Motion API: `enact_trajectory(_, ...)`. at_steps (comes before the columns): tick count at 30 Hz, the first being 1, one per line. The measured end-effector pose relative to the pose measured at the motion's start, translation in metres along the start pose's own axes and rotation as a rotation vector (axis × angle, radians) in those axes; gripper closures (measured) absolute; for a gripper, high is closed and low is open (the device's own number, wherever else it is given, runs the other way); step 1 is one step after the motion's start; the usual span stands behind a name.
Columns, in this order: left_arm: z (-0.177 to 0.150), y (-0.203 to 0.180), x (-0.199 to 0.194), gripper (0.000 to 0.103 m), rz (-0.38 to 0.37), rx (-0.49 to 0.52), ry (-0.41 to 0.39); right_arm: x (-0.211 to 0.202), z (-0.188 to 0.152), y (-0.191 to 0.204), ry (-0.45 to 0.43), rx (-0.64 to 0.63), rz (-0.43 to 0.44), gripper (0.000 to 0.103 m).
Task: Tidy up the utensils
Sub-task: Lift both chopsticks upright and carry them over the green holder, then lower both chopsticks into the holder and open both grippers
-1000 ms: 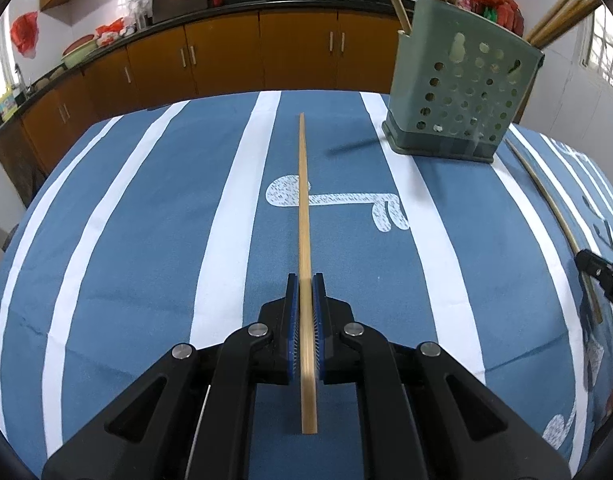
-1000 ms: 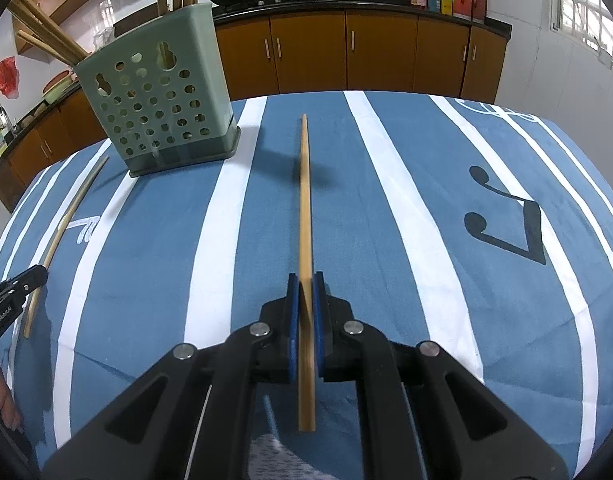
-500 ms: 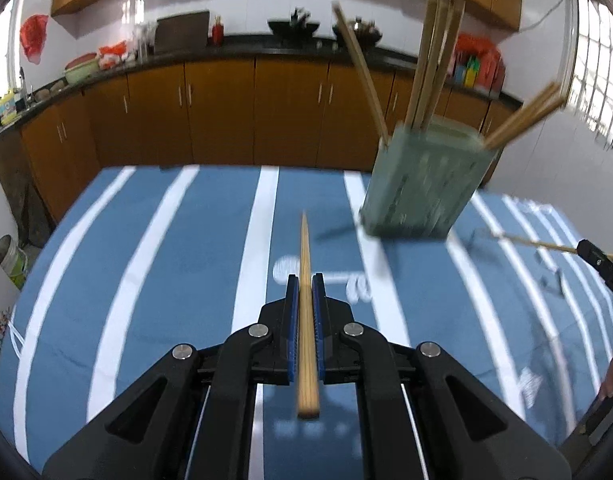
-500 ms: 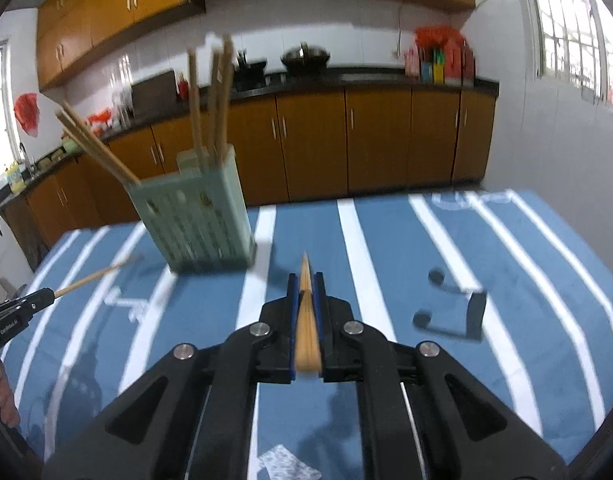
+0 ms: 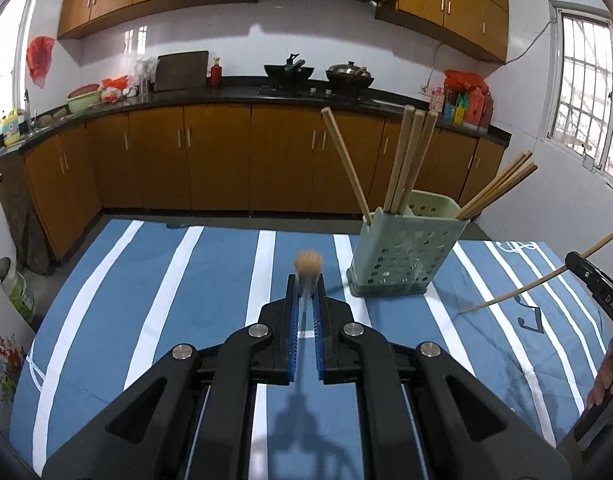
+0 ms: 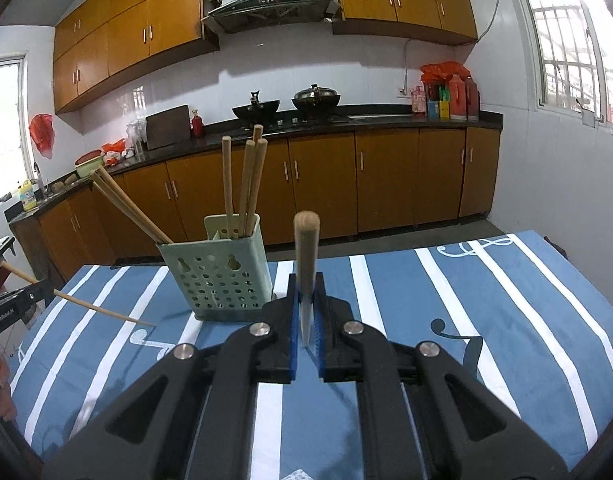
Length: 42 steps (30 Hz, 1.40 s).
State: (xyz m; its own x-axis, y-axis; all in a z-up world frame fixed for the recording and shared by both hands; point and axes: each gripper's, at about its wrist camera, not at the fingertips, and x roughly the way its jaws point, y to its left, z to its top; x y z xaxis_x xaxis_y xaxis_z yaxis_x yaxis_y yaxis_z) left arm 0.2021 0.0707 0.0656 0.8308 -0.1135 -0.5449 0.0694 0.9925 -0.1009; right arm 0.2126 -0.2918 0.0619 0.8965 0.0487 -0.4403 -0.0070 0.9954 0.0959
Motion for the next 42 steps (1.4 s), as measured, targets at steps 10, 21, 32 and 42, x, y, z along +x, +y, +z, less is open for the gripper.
enact_trajectory(10,0.02,-0.015,-0.016,0.096,-0.046,0.043,-0.052,-0.009,0.021,0.005,-0.021,0.014,0.043,0.095)
enact_trajectory(21,0.073,-0.054,-0.054,0.096,-0.164,0.06,-0.208,-0.055,0.086,0.015,-0.124,0.051,0.238,0.095)
enact_trajectory(32,0.12,-0.087,-0.037,0.096,-0.12,0.049,-0.35,-0.03,0.13,0.045,-0.209,-0.012,0.216,0.095)
enact_trajectory(42,0.111,-0.086,0.012,0.096,-0.105,0.017,-0.301,0.032,0.121,0.055,-0.085,-0.028,0.195,0.095)
